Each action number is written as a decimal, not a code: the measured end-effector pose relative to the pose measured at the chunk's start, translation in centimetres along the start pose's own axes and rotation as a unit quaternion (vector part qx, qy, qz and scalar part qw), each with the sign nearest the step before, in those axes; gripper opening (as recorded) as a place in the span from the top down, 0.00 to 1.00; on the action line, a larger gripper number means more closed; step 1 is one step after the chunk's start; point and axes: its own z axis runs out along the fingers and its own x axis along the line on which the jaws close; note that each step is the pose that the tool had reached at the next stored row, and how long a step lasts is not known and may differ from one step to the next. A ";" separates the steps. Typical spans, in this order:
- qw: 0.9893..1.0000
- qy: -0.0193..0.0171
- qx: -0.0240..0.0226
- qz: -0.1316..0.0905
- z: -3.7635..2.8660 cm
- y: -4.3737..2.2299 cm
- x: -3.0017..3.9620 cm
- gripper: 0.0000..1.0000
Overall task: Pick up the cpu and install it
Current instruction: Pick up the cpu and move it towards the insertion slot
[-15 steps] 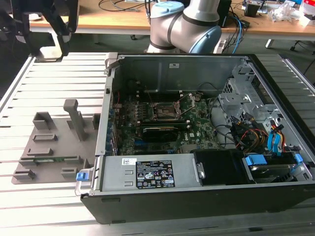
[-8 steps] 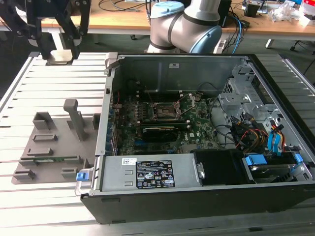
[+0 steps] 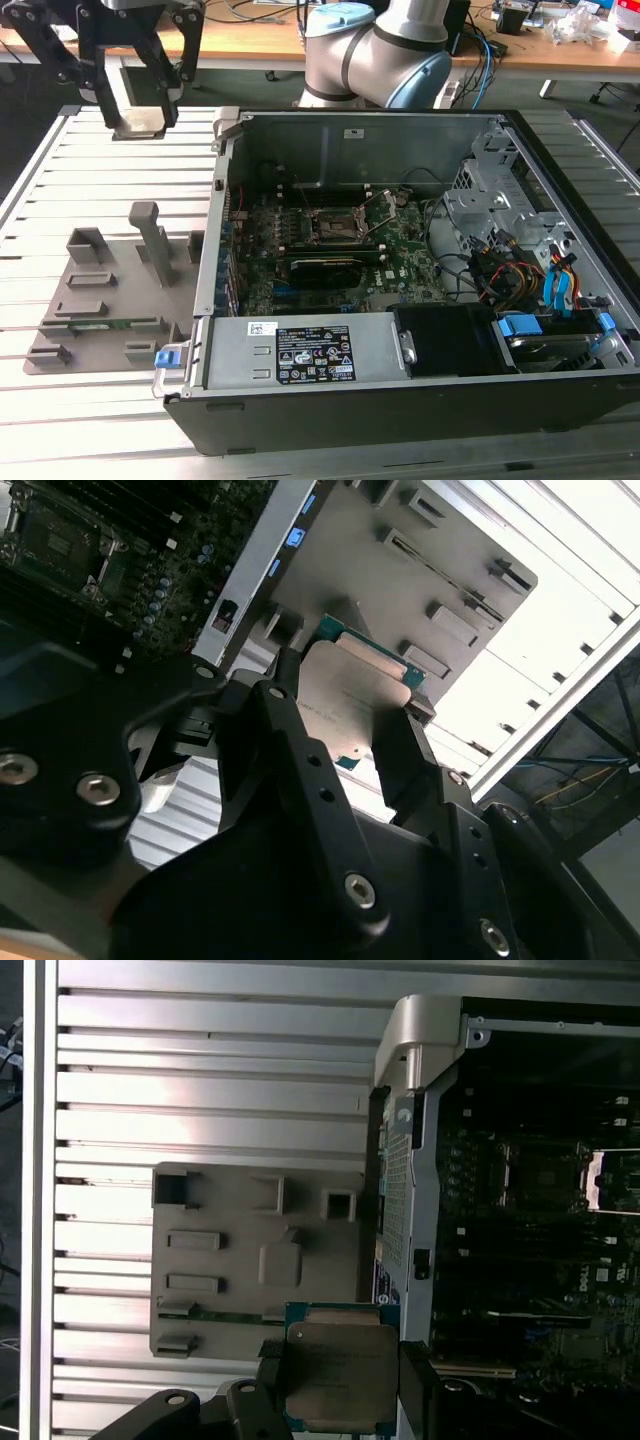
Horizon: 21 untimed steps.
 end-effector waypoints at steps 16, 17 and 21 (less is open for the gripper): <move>1.000 0.000 0.005 0.000 0.98 0.12 -4.60 0.46; 1.000 0.000 0.006 0.000 0.98 0.10 -5.00 0.46; 1.000 0.001 0.009 0.000 0.97 0.01 -6.95 0.46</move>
